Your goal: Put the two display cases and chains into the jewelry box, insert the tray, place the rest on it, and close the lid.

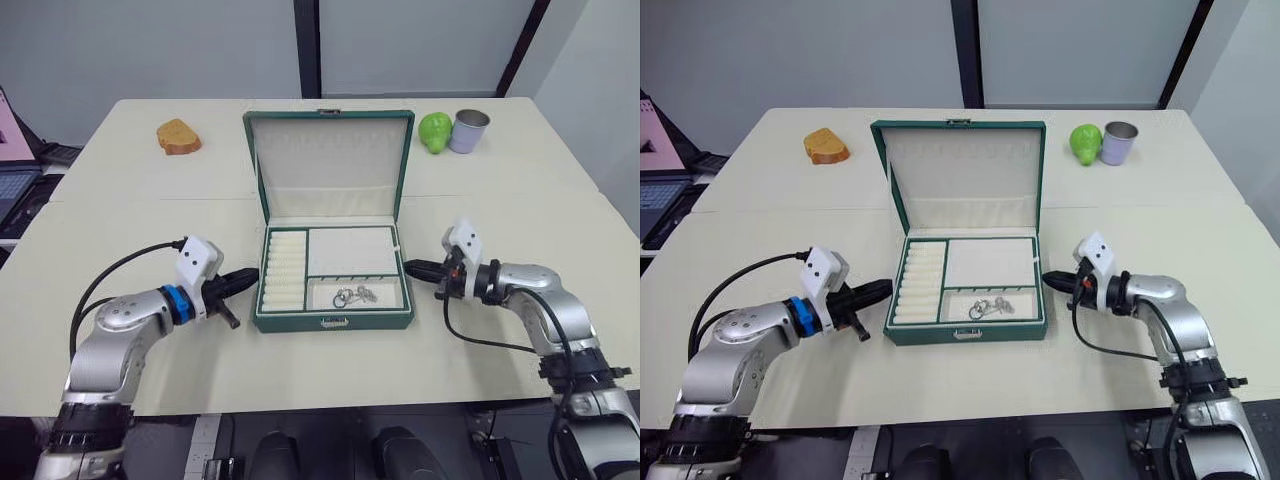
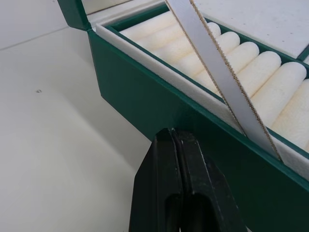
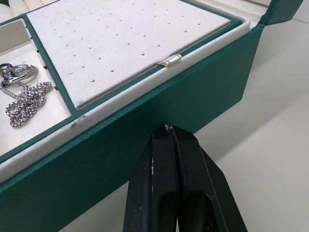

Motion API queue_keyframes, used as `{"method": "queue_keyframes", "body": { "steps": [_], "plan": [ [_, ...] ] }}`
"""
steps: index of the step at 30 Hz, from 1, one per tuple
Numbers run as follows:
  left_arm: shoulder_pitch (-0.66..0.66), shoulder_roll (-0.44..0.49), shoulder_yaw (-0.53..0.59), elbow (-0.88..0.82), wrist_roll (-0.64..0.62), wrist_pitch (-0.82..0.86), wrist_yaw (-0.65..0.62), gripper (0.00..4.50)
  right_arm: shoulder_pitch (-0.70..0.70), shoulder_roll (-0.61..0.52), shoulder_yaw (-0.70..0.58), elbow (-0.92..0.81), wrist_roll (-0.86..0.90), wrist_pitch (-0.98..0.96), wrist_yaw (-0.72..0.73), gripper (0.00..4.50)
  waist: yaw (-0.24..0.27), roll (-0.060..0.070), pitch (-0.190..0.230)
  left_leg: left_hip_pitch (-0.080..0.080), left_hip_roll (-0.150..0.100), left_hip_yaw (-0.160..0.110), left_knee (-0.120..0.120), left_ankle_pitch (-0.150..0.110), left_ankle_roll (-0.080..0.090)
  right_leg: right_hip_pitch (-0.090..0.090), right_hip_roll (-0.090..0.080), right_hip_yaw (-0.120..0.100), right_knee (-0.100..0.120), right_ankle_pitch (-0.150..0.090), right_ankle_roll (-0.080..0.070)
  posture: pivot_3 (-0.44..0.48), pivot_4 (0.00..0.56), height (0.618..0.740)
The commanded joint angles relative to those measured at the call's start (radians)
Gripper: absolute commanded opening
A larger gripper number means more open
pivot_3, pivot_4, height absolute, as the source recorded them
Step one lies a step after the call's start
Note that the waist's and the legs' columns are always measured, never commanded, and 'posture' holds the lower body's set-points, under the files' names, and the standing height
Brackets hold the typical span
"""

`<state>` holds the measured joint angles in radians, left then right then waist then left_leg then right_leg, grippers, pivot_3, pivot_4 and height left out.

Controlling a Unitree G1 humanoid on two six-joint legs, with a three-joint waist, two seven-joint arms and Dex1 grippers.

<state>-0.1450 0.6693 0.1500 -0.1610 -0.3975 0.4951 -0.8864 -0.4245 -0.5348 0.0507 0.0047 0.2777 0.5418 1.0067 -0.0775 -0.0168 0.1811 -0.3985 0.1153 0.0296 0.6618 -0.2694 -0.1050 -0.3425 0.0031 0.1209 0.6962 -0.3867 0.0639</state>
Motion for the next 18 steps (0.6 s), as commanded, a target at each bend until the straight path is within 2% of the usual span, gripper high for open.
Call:
{"method": "queue_keyframes", "body": {
  "steps": [1,8,18],
  "plan": [
    [0.054,0.005,-0.054,-0.127,-0.066,0.042,-0.058,0.0,0.039,0.015,0.056,-0.155,0.085,0.055,0.048,0.01,0.002,0.0,0.0,0.0,0.0,0.0,0.0,0.0,0.0,0.0,0.0,0.0,0.0,0.0,0.0,0.0,0.15,0.74],
    [0.134,0.026,-0.032,-0.21,-0.1,0.092,-0.05,0.0,0.114,-0.003,0.058,-0.254,0.108,0.116,0.034,0.01,0.007,0.0,0.0,0.001,0.0,0.0,0.0,0.0,0.0,0.0,0.001,0.001,0.0,0.0,0.0,0.0,0.15,0.74],
    [0.112,0.023,0.038,-0.181,-0.091,0.021,-0.045,0.0,0.101,-0.032,0.02,-0.238,0.1,0.107,0.032,0.01,0.014,0.0,0.0,0.001,0.0,0.0,0.0,0.0,0.0,0.0,0.001,0.002,0.0,0.0,0.0,0.0,0.15,0.74]
  ]
}}
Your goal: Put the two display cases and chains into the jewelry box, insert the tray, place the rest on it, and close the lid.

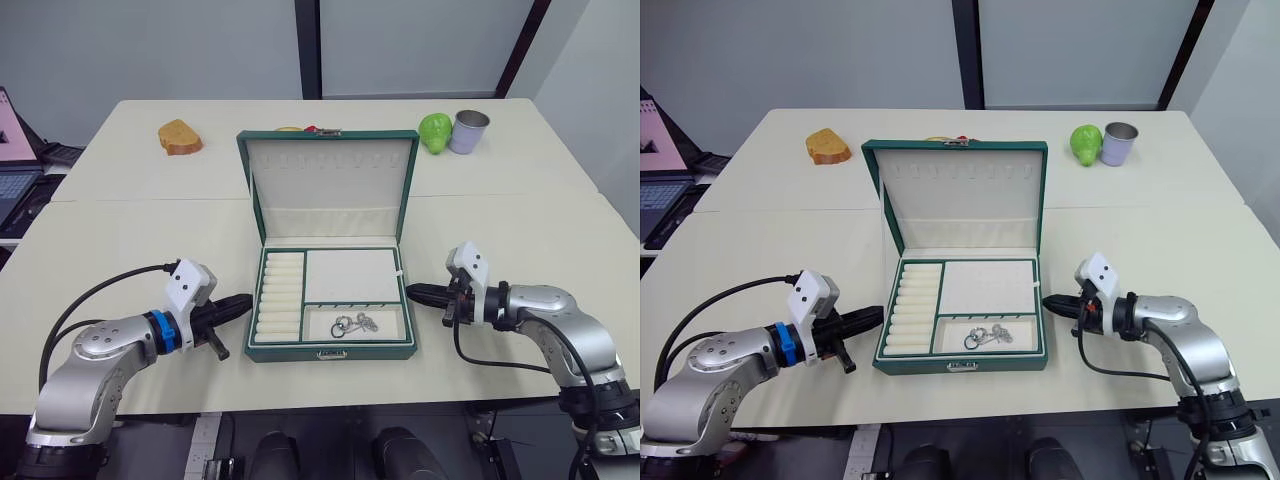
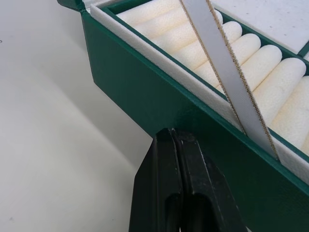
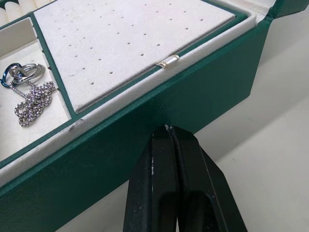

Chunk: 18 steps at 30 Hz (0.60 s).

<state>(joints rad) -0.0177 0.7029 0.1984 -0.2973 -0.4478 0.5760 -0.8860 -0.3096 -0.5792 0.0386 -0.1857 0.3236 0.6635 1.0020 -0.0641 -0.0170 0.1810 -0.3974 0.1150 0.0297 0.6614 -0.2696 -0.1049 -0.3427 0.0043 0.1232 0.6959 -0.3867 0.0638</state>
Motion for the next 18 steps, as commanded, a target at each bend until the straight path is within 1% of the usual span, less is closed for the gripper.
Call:
{"method": "queue_keyframes", "body": {
  "steps": [1,3,6,11,14,18],
  "plan": [
    [-0.007,-0.008,0.005,-0.046,-0.04,-0.082,-0.051,0.0,-0.015,0.006,0.021,-0.046,0.058,-0.014,0.036,0.01,0.002,0.0,0.0,0.0,0.0,0.0,0.0,0.0,0.0,0.0,0.0,0.0,0.0,0.0,0.0,0.0,0.15,0.74],
    [0.024,-0.001,0.04,-0.053,-0.039,-0.132,-0.067,0.0,-0.016,-0.012,-0.001,-0.05,0.07,-0.009,0.04,0.01,0.001,0.0,0.0,-0.001,0.0,0.0,0.0,0.0,0.0,-0.001,0.0,0.0,0.0,0.0,0.0,0.0,0.15,0.74],
    [0.097,-0.024,0.135,-0.07,-0.062,-0.247,-0.09,0.0,-0.021,-0.047,-0.035,-0.04,0.093,-0.01,0.062,0.01,0.003,0.0,0.001,-0.001,0.0,0.001,0.0,0.0,0.0,-0.002,0.0,0.001,0.0,0.0,0.0,0.0,0.15,0.74],
    [0.265,-0.068,0.219,-0.119,-0.082,-0.372,-0.124,0.0,-0.075,-0.074,-0.069,0.004,0.125,-0.02,0.069,0.01,0.003,0.0,0.001,-0.001,0.0,0.002,0.0,0.0,0.0,-0.002,0.0,0.002,0.0,0.0,0.0,0.0,0.15,0.74],
    [0.327,-0.101,0.264,-0.155,-0.122,-0.404,-0.11,0.0,-0.126,-0.086,-0.08,0.059,0.127,-0.041,0.078,0.01,0.007,-0.001,0.001,-0.001,0.0,0.001,0.0,0.0,0.0,-0.002,0.0,0.002,0.0,0.0,0.0,0.0,0.15,0.74],
    [0.466,-0.172,0.286,-0.244,-0.158,-0.48,-0.123,0.0,-0.245,-0.107,-0.077,0.194,0.102,-0.106,0.106,0.01,0.01,-0.002,0.001,-0.001,-0.001,0.002,0.0,0.0,0.0,0.0,-0.001,0.003,-0.002,0.0,0.0,0.0,0.15,0.74]
  ]
}}
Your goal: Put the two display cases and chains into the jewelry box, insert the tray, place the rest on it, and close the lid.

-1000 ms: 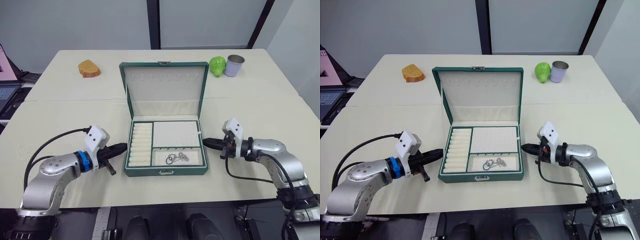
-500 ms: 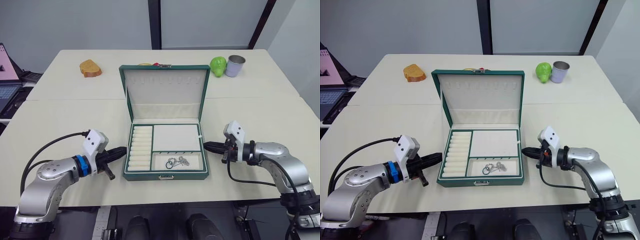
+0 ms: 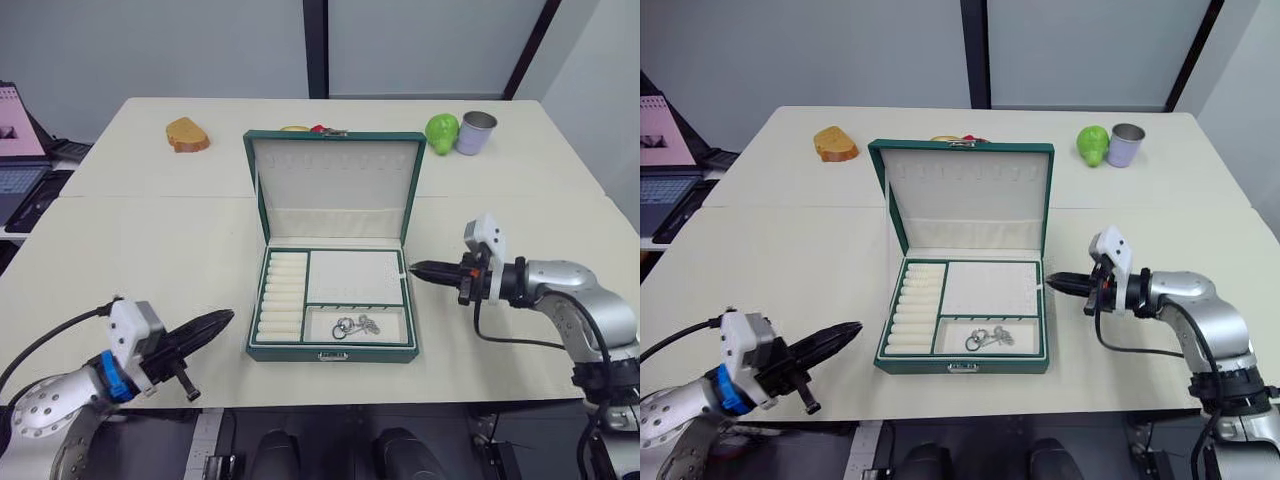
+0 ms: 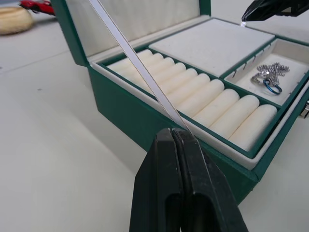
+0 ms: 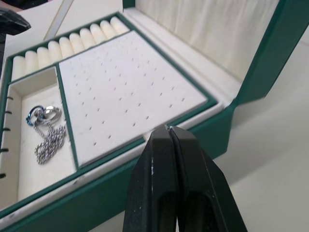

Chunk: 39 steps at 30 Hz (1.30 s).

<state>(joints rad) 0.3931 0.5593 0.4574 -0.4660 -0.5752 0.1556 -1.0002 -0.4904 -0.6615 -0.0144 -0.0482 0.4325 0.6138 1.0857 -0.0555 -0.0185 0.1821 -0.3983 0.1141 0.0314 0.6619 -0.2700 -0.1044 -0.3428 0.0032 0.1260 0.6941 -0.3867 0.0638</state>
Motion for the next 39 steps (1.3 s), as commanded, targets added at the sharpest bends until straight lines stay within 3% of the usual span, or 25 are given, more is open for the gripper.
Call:
{"method": "queue_keyframes", "body": {
  "steps": [1,8,13,20,25,39],
  "plan": [
    [0.09,-0.047,0.027,-0.091,-0.027,-0.08,-0.007,0.0,-0.104,-0.027,-0.022,0.1,-0.017,-0.078,0.027,0.01,0.0,0.0,0.0,0.0,0.0,0.0,0.0,0.0,0.0,0.0,0.0,0.0,0.0,0.0,0.0,0.0,0.15,0.74],
    [0.301,-0.16,-0.052,-0.144,0.035,-0.24,-0.028,0.0,-0.347,0.012,-0.005,0.439,-0.092,-0.242,0.038,0.01,-0.009,0.0,0.0,0.0,0.0,0.002,-0.001,0.0,0.0,0.001,0.0,0.002,-0.004,0.0,0.0,0.0,0.15,0.74],
    [0.348,-0.214,-0.085,-0.173,0.052,-0.297,0.016,0.0,-0.486,0.056,0.003,0.678,-0.152,-0.364,0.039,0.01,-0.011,0.0,0.001,0.0,0.001,0.001,-0.001,0.0,0.0,0.002,0.001,0.002,-0.004,0.0,0.0,0.0,0.15,0.74],
    [0.368,-0.216,-0.108,-0.173,0.059,-0.338,0.047,0.0,-0.649,0.107,-0.014,0.927,-0.2,-0.504,0.011,0.01,-0.023,0.0,0.001,0.0,0.001,0.002,-0.001,0.0,0.001,0.002,0.001,0.003,-0.005,0.0,0.0,0.0,0.15,0.74],
    [0.358,-0.204,-0.118,-0.167,0.055,-0.341,0.066,0.0,-0.7,0.138,-0.025,0.935,-0.173,-0.497,0.083,0.01,-0.032,0.001,0.001,0.0,0.001,0.002,-0.001,0.0,0.0,0.002,0.001,0.002,-0.005,0.0,0.0,0.0,0.15,0.74],
    [0.326,-0.164,-0.148,-0.182,0.042,-0.309,0.115,0.0,-0.563,0.117,0.004,0.497,-0.051,-0.193,0.27,0.01,-0.03,0.001,0.001,0.0,0.001,0.001,-0.001,0.0,0.0,0.002,0.001,0.001,-0.004,0.0,0.0,0.0,0.15,0.74]
  ]
}}
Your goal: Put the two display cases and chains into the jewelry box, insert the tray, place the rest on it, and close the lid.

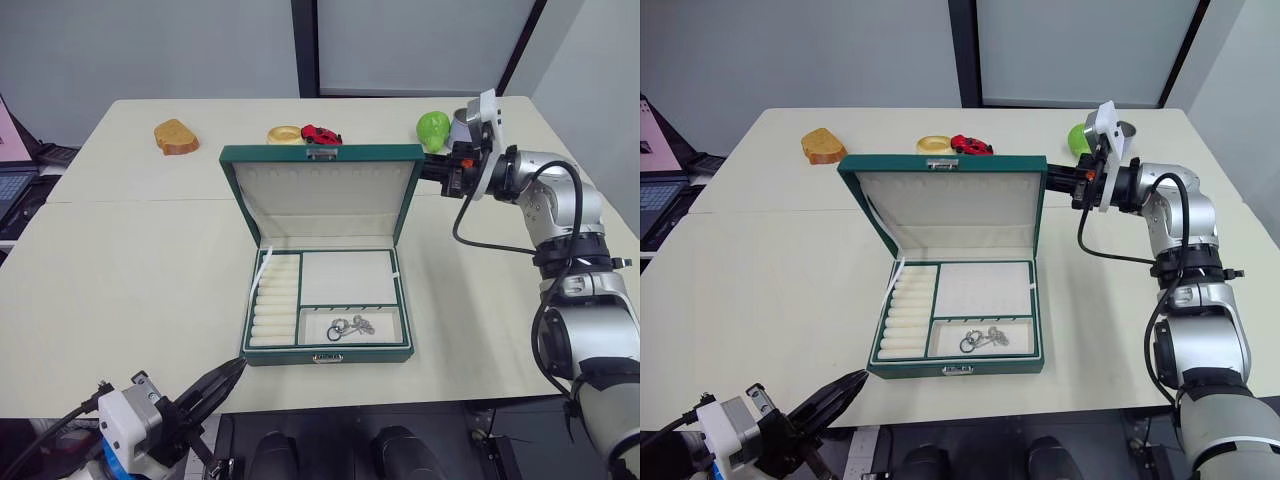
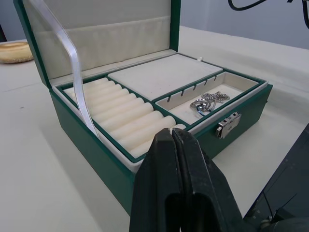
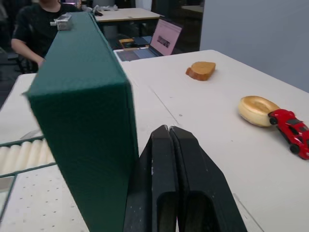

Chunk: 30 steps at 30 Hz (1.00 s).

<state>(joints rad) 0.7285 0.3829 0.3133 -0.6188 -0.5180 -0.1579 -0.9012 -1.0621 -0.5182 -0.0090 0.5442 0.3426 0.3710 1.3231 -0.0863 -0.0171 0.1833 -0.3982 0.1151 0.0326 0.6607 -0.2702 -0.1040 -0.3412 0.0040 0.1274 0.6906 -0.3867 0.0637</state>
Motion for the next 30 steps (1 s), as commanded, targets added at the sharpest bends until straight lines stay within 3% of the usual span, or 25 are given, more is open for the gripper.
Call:
{"method": "queue_keyframes", "body": {
  "steps": [1,9,21,28,30],
  "plan": [
    [-0.012,0.015,-0.005,-0.028,-0.016,0.007,0.02,0.0,0.014,-0.029,-0.003,-0.107,0.039,0.057,0.03,0.01,0.001,0.0,0.0,0.0,0.0,0.0,0.0,0.0,0.0,0.0,0.0,0.0,0.0,0.0,0.0,0.0,0.15,0.74],
    [-0.036,0.026,-0.012,0.01,-0.014,0.008,0.015,0.0,0.032,-0.041,-0.001,-0.141,0.042,0.081,0.029,0.01,0.0,0.0,0.0,0.0,0.0,0.0,0.0,0.0,0.0,0.0,0.0,0.0,0.0,0.0,0.0,0.0,0.15,0.74],
    [0.051,0.005,-0.008,0.048,-0.007,-0.068,-0.03,0.0,0.04,-0.044,0.007,-0.134,0.032,0.067,0.03,0.01,0.001,0.0,0.0,0.0,0.0,0.0,0.0,0.0,0.0,0.0,0.0,0.0,0.0,0.0,0.0,0.0,0.15,0.74],
    [0.045,0.021,0.0,0.02,-0.018,-0.025,0.016,0.0,0.041,-0.044,0.008,-0.136,0.036,0.064,0.028,0.01,0.001,0.0,0.0,0.0,0.0,0.0,0.0,-0.001,0.001,0.0,0.0,0.0,0.0,0.0,0.0,0.0,0.15,0.74],
    [0.034,0.08,0.038,0.0,-0.071,0.097,0.061,0.0,0.067,-0.057,0.0,-0.16,0.043,0.071,0.031,0.01,0.002,0.0,0.0,0.0,0.0,0.0,0.0,-0.001,0.001,0.0,0.0,0.0,0.0,0.0,0.0,0.0,0.15,0.74]
  ]
}}
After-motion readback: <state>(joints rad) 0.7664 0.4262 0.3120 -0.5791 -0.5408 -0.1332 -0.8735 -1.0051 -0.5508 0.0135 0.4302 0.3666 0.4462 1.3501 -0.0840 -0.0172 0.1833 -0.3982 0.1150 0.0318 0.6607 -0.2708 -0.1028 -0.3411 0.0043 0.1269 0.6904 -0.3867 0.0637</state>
